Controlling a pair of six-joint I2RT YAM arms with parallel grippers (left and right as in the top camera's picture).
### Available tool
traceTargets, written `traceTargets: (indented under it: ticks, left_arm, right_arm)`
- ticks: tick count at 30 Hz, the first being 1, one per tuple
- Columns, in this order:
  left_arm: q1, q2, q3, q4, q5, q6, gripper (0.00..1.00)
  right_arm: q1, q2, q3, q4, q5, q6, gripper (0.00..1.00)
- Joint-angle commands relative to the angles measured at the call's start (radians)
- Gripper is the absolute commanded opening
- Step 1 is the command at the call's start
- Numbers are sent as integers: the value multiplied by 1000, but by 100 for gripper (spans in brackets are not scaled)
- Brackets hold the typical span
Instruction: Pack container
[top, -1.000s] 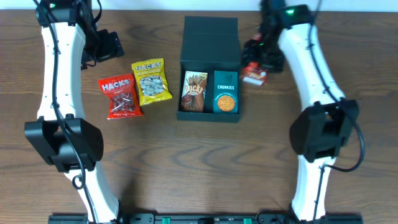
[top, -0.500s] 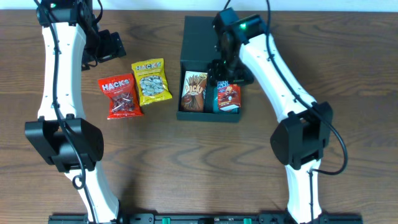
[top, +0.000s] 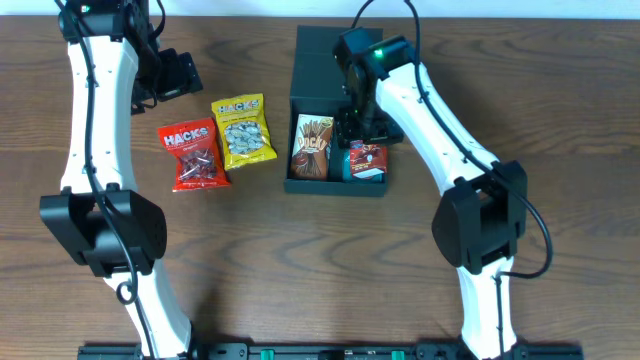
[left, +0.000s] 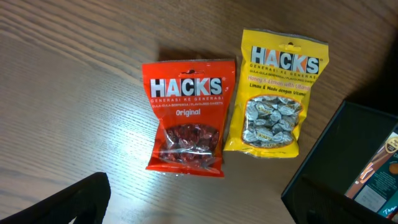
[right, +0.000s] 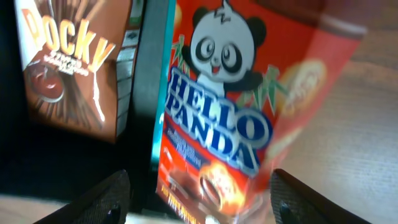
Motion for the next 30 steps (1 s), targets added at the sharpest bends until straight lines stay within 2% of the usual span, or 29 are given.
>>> traceTargets:
  ticks: [1,8,13,16,18,23,30]
  left_arm:
    - [-2,-19,13,-8,4,7,95]
    - [-2,-19,13,-7,4,6,95]
    - [-2,-19,13,-8,3,6,95]
    - [-2,-19,13,-8,4,6,95]
    - [-2,-19,13,-8,4,6,95]
    - [-2,-19,8,-10,2,6,95]
    - [8,-19,-100,-20,-91,19,95]
  right_arm:
    - [1,0,-60,28,21,-4,72]
    - [1,0,-90,50,22,-6,72]
    - [-3,0,-68,23,22,-9,69]
    - [-6,-5,0,-27,21,-14,79]
    - [-6,-15,56,-51,21,-20,81]
    - [-13,-63,190,-58,21,-35,95]
    - [-71,-115,251,-37,21,-53,98]
